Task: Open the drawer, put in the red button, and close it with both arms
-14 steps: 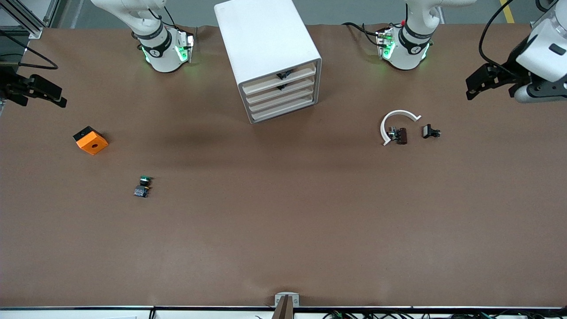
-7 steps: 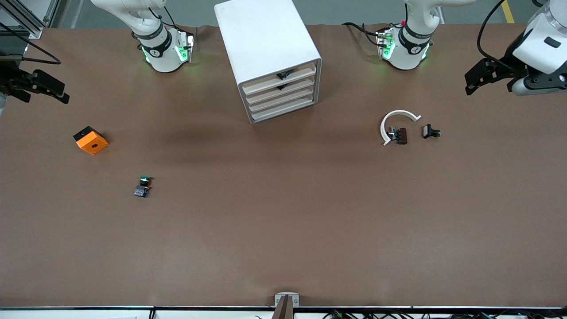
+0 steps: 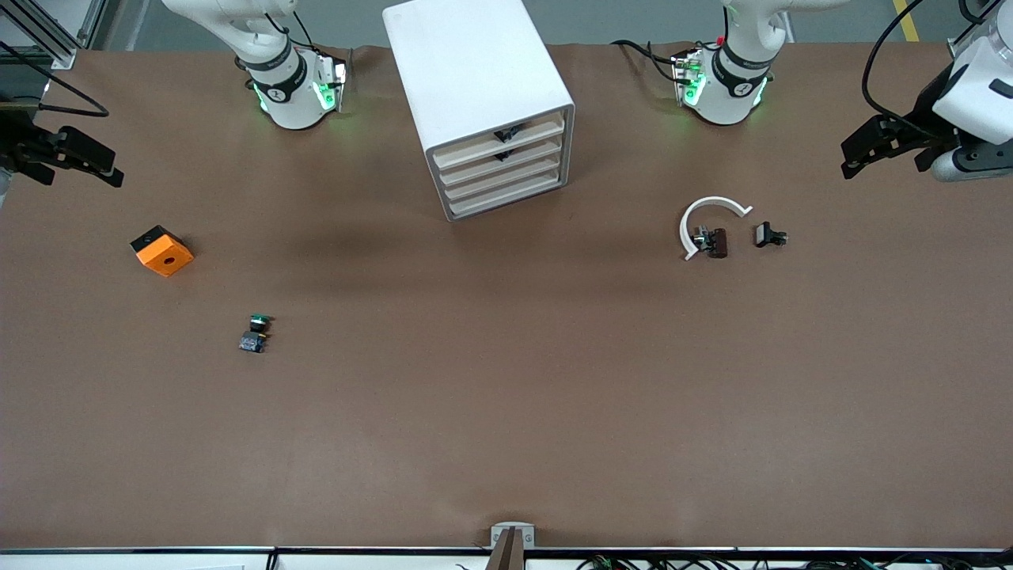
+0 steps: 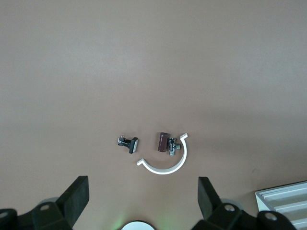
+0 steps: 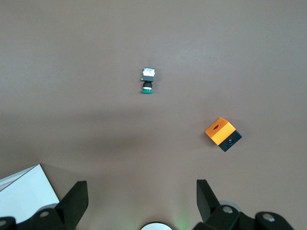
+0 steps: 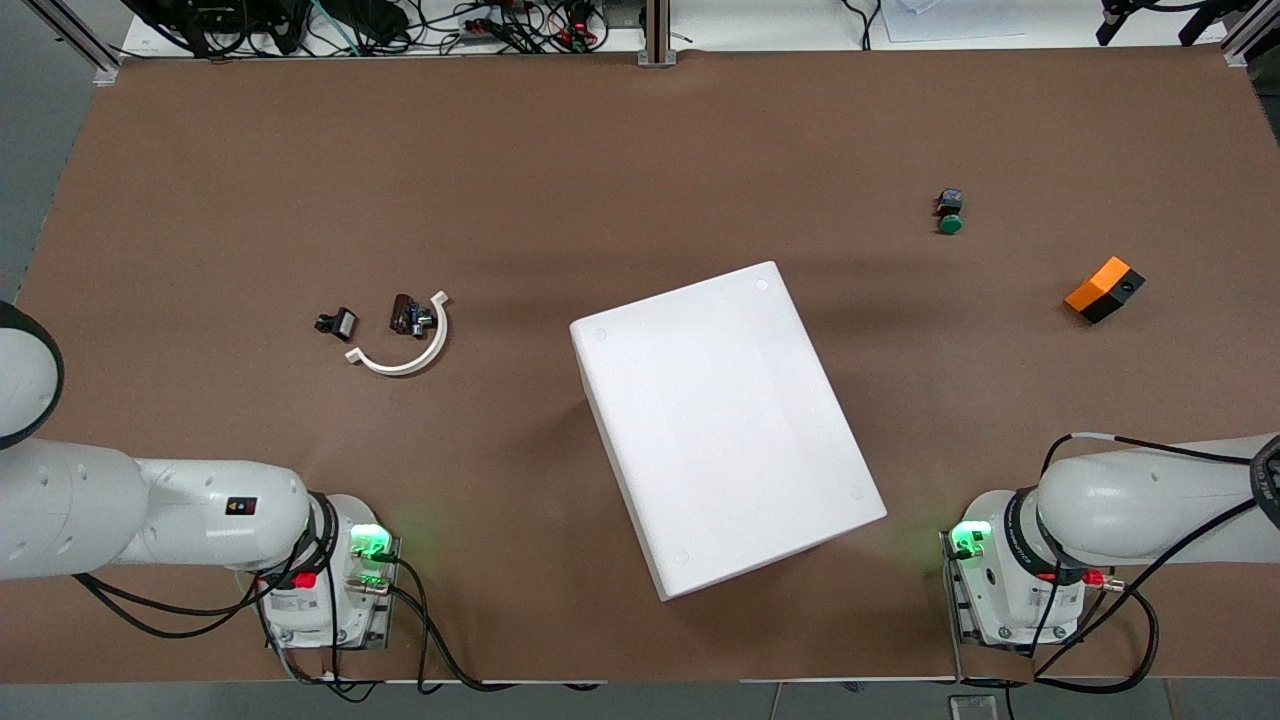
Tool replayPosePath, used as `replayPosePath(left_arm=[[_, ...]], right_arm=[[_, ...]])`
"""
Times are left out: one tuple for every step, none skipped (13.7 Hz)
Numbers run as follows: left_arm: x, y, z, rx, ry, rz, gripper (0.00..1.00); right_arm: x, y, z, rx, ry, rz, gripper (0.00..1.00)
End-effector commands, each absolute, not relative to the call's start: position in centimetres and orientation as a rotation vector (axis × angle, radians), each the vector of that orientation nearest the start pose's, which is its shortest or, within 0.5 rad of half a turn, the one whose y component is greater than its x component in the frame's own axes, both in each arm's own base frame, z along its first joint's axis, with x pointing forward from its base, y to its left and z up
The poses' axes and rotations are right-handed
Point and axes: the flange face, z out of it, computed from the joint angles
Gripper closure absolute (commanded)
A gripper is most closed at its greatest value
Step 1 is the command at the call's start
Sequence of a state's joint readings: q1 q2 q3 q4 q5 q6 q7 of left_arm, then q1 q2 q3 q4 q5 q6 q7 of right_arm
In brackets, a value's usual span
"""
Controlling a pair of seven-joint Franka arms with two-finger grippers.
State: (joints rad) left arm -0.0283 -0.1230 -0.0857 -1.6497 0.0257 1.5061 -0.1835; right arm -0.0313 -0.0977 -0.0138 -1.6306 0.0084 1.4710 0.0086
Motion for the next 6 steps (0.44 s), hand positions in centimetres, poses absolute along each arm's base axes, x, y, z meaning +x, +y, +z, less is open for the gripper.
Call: replayPosePath(left_arm=[[51.48,-5.67,65.58,-3.111,-0.096,-0.006,0.00],[51.63,-5.66,65.92,-3.111,-0.101,-0.018,0.00],[51.66,-5.68,65.97,-3.113,-0.101,-0.017,0.00],[51.81,-5.60,65.72,-3.112,-0.105,-0.008,0.00],[51.82,-5.31,65.70,-3.107,-0.113,-0.006,0.00],[51.80,-5.37,65.69,-3.106,-0.113,-0.004,0.00]], right_arm=[[50.52,-2.22,64.27,-3.115,0.088,0.078,0.00],[50.56,-2.22,64.29,-3.115,0.088,0.073,0.00],[50.56,-2.22,64.29,-3.115,0.088,0.073,0.00],[50.54,-2.22,64.28,-3.115,0.088,0.076,0.00],[50.54,-2.22,64.28,-3.115,0.088,0.076,0.00],[50.56,-2.30,64.29,-3.115,0.091,0.073,0.00]])
